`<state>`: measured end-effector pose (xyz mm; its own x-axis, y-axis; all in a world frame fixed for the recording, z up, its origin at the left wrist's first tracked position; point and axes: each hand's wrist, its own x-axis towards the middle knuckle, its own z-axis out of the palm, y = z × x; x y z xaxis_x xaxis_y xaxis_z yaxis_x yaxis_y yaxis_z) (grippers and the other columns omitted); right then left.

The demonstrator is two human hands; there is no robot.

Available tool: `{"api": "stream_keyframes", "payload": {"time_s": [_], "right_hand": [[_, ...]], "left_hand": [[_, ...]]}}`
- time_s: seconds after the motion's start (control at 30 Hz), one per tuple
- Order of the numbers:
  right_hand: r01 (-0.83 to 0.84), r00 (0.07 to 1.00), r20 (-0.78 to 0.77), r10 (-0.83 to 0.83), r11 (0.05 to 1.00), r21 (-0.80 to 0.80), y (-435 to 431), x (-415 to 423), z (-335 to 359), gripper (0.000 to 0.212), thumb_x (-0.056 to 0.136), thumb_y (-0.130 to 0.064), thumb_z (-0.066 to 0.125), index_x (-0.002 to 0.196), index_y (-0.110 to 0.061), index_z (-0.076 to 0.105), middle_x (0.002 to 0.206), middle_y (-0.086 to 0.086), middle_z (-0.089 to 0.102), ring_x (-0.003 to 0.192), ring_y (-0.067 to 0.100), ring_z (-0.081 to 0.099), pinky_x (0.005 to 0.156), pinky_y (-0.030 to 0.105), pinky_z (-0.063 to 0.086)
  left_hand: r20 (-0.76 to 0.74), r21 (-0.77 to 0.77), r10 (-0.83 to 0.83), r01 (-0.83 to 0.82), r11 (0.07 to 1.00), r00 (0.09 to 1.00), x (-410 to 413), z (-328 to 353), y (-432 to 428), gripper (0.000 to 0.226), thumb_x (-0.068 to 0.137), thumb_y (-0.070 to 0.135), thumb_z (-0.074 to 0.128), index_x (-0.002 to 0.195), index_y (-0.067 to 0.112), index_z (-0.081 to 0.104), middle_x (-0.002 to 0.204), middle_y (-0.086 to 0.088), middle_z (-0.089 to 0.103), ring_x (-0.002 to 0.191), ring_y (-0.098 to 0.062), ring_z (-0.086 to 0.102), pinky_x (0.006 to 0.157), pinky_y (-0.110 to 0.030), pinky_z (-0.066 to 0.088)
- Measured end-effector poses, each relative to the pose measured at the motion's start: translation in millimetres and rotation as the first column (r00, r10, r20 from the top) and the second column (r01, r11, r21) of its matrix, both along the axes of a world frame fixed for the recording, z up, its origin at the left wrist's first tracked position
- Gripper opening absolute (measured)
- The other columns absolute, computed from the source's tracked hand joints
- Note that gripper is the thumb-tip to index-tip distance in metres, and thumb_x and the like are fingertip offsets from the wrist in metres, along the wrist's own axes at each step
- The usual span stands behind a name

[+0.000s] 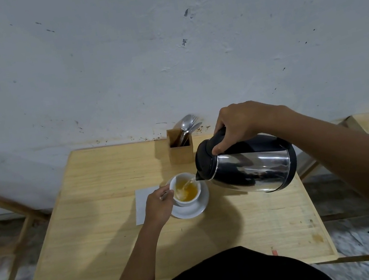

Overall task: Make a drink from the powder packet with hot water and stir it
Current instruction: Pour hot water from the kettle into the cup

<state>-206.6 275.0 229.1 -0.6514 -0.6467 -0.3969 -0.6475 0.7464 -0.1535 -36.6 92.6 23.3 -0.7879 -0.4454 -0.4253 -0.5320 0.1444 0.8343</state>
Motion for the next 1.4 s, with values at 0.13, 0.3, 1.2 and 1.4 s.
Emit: {"api": "stream_keyframes", "payload": {"time_s": [0.13, 0.3, 1.2, 1.4], "right_hand": [[-0.008, 1.000, 0.003, 0.008, 1.000, -0.006, 1, -2, 2, 0.051, 0.068, -0.067, 0.070, 0.102, -0.030, 0.076, 0.078, -0.016, 0.067, 0.072, 0.002, 0.057, 0.062, 0.027, 0.043], [-0.020, 1.000, -0.013, 0.020, 1.000, 0.007, 1, -4, 2, 0.053, 0.067, -0.070, 0.070, 0.102, -0.031, 0.075, 0.081, -0.014, 0.069, 0.073, 0.003, 0.058, 0.063, 0.028, 0.044], [-0.010, 1.000, 0.012, 0.009, 1.000, 0.016, -1, -6, 10, 0.050, 0.068, -0.068, 0.070, 0.099, -0.030, 0.076, 0.084, -0.011, 0.072, 0.075, 0.006, 0.061, 0.061, 0.027, 0.043], [0.011, 1.000, 0.012, -0.011, 1.000, 0.005, 1, -6, 11, 0.050, 0.068, -0.069, 0.070, 0.099, -0.030, 0.077, 0.085, -0.011, 0.073, 0.077, 0.007, 0.062, 0.065, 0.029, 0.048]], "left_hand": [[0.007, 0.000, 0.007, -0.007, 1.000, 1.000, -1, 0, 0, 0.034, 0.094, 0.018, 0.054, 0.126, 0.011, 0.058, 0.120, -0.016, 0.066, 0.104, -0.037, 0.064, 0.082, -0.032, 0.047], [0.008, -0.006, 0.008, -0.008, 1.000, 1.000, -1, -1, 0, 0.034, 0.093, 0.018, 0.054, 0.126, 0.010, 0.058, 0.119, -0.016, 0.066, 0.096, -0.033, 0.065, 0.077, -0.030, 0.045], [-0.014, -0.038, -0.016, 0.016, 0.999, 1.000, -3, -5, -3, 0.035, 0.093, 0.018, 0.055, 0.127, 0.010, 0.059, 0.122, -0.014, 0.064, 0.096, -0.026, 0.063, 0.073, -0.030, 0.047], [-0.018, -0.049, -0.019, 0.018, 0.999, 1.000, -3, -6, -3, 0.035, 0.093, 0.019, 0.054, 0.127, 0.009, 0.059, 0.121, -0.014, 0.065, 0.092, -0.026, 0.063, 0.072, -0.029, 0.045]]}}
